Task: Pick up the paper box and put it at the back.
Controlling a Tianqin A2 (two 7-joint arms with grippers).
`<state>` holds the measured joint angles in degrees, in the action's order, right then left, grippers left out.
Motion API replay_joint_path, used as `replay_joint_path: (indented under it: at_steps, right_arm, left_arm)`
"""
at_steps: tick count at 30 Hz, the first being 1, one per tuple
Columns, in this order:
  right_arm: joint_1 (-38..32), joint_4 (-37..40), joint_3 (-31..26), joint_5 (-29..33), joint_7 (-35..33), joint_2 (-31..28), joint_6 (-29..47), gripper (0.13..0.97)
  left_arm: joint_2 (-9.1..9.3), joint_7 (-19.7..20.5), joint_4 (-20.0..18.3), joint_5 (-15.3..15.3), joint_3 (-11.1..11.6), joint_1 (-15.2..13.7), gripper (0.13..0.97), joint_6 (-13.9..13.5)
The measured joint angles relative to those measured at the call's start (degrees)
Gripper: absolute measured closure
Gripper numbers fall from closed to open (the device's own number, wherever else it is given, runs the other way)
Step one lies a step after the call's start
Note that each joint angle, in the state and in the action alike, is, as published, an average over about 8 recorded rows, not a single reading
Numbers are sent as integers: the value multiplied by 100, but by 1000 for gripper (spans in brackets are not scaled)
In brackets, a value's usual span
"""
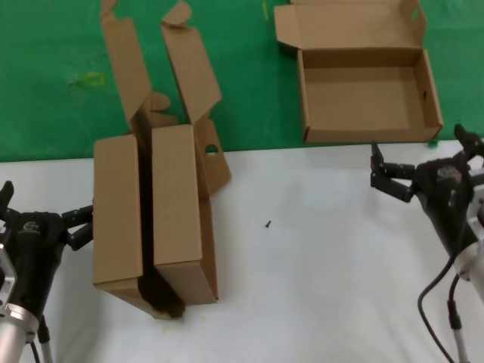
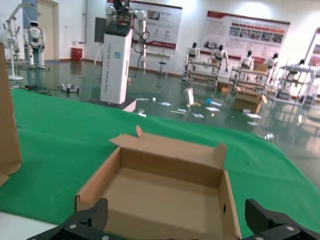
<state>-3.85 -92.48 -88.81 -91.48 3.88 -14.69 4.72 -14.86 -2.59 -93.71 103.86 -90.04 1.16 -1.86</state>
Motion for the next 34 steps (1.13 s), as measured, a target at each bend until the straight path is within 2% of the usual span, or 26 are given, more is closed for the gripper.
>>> replay_joint_path:
  at_steps: [10, 34]
  right_arm:
    - [280, 58, -208, -848, -282, -182, -342, 129]
    - [296, 62, -220, -897, -300, -193, -364, 129]
  left_arm:
    - [-170, 189, 148, -53, -119, -85, 132, 135]
    - [-179, 200, 157, -56, -126, -89, 132, 143]
